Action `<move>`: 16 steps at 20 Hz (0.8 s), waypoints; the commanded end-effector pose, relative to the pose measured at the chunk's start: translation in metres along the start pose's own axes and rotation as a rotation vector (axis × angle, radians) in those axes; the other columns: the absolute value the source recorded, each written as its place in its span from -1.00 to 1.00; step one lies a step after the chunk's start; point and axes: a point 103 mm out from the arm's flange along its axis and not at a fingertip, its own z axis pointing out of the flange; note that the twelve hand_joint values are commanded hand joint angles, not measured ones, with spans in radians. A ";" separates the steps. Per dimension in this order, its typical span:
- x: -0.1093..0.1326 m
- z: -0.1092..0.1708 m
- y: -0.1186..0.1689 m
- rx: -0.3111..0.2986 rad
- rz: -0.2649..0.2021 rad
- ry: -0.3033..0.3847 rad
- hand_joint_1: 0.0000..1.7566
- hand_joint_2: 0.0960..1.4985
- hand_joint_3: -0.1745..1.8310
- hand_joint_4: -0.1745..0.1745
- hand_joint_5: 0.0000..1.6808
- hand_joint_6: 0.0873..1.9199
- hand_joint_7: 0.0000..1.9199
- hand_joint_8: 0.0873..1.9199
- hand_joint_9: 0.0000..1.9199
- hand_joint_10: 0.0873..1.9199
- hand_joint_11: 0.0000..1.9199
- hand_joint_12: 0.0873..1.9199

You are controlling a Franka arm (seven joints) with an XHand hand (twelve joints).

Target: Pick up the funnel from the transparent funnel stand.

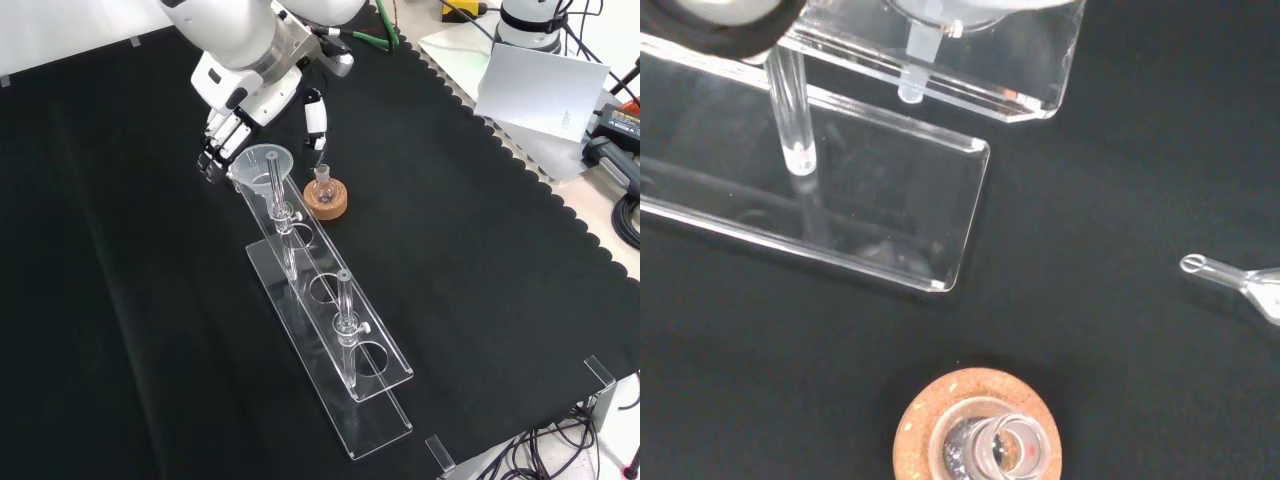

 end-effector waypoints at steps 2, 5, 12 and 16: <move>-0.006 0.008 0.005 0.037 -0.022 0.020 -0.24 -0.25 -0.40 -0.27 -1.00 -1.00 -1.00 -0.78 -0.87 -0.07 -0.57 0.52; -0.010 0.011 0.006 0.049 -0.027 0.036 -0.24 -0.26 -0.39 -0.26 -0.99 -1.00 -1.00 -0.75 -0.86 -0.07 -0.57 0.52; -0.012 0.012 0.007 0.035 -0.056 0.071 -0.25 -0.28 -0.36 -0.24 -0.96 -1.00 -1.00 -0.61 -0.79 -0.10 -0.57 0.51; -0.013 0.013 0.008 0.039 -0.063 0.077 -0.26 -0.28 -0.34 -0.20 -0.92 -1.00 -1.00 -0.49 -0.74 -0.13 -0.57 0.51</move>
